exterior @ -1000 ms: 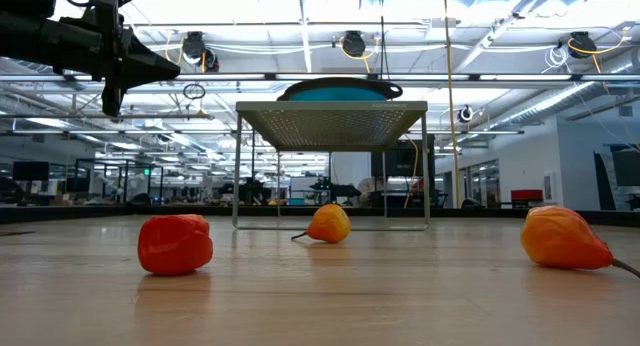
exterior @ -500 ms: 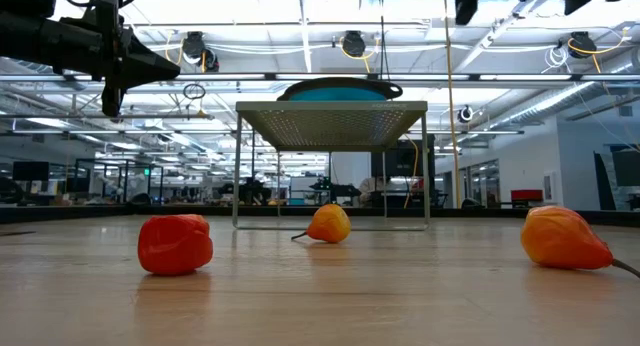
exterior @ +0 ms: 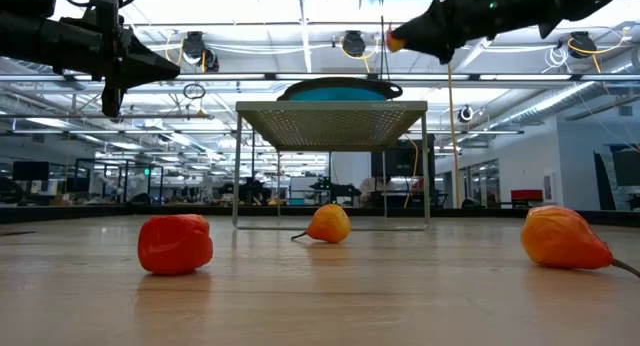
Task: Pick & Place Fruit
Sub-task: Put the peach into the blue strainer bowl on the shelf
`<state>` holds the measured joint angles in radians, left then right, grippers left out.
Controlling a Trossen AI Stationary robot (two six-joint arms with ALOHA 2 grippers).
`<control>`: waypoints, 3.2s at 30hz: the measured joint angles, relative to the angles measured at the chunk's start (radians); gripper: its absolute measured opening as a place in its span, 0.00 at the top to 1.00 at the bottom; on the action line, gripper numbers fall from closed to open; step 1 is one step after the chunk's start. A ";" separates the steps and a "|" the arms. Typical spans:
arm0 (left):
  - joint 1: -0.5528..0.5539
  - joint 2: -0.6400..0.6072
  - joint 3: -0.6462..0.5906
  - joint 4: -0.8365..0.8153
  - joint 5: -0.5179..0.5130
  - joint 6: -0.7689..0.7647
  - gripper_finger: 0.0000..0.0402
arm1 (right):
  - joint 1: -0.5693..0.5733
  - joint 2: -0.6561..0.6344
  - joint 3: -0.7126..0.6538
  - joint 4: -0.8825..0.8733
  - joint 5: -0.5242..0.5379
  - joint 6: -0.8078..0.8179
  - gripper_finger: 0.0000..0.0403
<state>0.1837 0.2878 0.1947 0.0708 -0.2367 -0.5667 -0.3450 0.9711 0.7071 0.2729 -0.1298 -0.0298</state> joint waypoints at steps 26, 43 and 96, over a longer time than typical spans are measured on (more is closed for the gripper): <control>0.000 0.000 0.000 0.000 -0.059 0.013 0.94 | -0.098 0.222 0.061 0.478 0.208 -0.273 0.71; 0.000 0.000 0.000 0.000 -0.106 0.067 0.94 | -0.338 0.443 0.468 -0.013 -0.096 0.096 0.71; 0.000 0.000 0.000 0.000 -0.106 0.073 0.94 | -0.394 0.533 0.554 -0.338 -0.239 0.122 0.72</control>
<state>0.1837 0.2875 0.1947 0.0708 -0.3431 -0.4934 -0.7395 1.5040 1.2613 -0.0647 -0.3684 0.0921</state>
